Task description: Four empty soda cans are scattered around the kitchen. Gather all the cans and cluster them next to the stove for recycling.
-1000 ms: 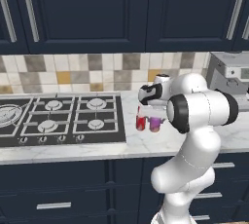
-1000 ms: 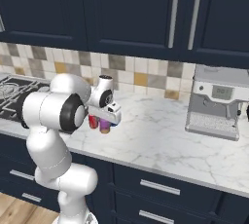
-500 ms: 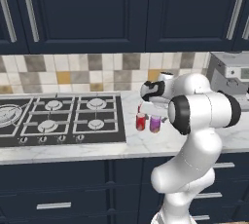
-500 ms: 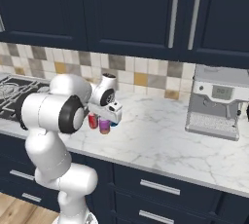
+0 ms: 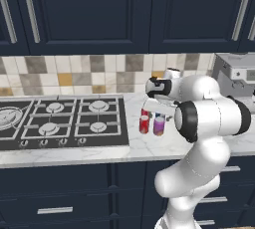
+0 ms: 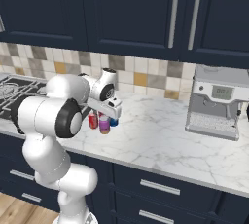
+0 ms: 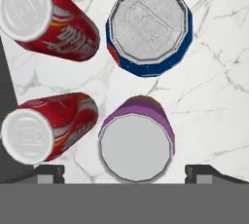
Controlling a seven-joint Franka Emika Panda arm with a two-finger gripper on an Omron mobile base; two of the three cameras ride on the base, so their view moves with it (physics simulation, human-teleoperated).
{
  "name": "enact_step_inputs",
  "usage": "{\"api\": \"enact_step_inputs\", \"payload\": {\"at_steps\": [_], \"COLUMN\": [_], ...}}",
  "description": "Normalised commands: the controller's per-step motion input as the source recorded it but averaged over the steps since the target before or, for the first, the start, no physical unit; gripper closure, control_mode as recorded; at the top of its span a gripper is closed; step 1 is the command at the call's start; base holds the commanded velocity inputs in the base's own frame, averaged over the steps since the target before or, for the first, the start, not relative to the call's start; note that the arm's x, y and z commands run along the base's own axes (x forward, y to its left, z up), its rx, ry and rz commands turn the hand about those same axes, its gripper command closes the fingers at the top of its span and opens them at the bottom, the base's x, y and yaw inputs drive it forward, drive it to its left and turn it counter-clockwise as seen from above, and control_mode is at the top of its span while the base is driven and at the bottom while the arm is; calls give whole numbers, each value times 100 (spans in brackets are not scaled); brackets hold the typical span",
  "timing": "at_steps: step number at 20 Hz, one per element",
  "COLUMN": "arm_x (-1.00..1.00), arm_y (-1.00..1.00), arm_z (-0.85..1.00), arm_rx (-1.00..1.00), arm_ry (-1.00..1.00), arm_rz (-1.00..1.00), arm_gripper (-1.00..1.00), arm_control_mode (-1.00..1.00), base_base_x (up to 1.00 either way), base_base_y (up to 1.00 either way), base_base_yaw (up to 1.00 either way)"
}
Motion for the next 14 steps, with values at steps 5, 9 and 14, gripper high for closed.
{"api": "enact_step_inputs", "payload": {"at_steps": [5,9,14], "arm_x": [-28,-38,-39], "arm_y": [11,23,18], "arm_z": [25,0,0], "arm_rx": [-3,-13,-7], "arm_ry": [0,-3,-11], "arm_rz": [0,0,0], "arm_gripper": [-100,-100,-100], "arm_control_mode": [-100,-100,-100], "base_base_x": [0,0,0], "base_base_y": [0,0,0], "base_base_yaw": [0,0,0]}}
